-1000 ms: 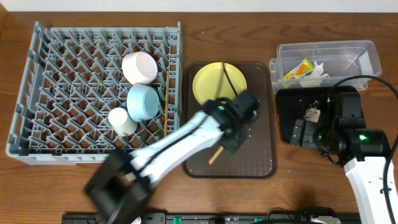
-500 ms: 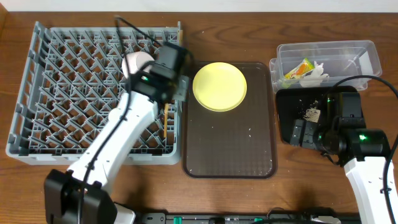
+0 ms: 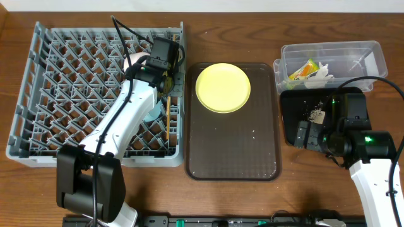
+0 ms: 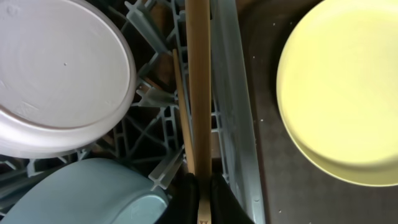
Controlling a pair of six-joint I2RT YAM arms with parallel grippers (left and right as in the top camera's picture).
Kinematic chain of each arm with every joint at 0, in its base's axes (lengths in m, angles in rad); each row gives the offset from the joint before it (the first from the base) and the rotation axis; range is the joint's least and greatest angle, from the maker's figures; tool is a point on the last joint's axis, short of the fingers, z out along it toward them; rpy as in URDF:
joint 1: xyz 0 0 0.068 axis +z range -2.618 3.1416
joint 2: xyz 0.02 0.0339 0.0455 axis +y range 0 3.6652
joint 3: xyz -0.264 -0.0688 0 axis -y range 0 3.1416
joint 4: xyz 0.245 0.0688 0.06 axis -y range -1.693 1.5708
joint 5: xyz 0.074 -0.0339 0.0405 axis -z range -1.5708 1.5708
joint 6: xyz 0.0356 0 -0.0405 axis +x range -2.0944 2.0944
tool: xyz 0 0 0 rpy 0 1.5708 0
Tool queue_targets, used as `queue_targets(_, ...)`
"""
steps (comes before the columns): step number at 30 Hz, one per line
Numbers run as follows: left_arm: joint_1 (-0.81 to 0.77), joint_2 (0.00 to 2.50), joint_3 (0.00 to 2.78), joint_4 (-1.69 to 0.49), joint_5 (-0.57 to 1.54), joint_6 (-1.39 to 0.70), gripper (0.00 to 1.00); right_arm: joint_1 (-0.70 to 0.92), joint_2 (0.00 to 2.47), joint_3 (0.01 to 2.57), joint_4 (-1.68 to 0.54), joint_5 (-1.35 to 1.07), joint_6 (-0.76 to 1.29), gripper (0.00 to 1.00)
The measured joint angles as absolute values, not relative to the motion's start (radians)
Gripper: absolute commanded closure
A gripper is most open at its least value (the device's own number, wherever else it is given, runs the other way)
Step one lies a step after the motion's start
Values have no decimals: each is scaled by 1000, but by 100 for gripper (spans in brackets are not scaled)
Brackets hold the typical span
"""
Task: Sort waste into correct bins and load items into the dishwasher rack
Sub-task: 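Carry the second chopstick into the dish rack and release, then reach the left gripper to the yellow plate and grip its rim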
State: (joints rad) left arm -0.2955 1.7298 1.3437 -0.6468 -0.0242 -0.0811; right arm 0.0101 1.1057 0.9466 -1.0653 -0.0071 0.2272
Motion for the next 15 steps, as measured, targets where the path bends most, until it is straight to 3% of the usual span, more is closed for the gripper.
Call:
queue_targets(4, -295, 1730, 1344, -648, -17, -77, 54, 10, 1106, 947, -1066, -7, 228, 1)
queue_targets(15, -311, 1704, 1344, -667, -6, -85, 51, 10, 1106, 947, -1065, -7, 228, 1)
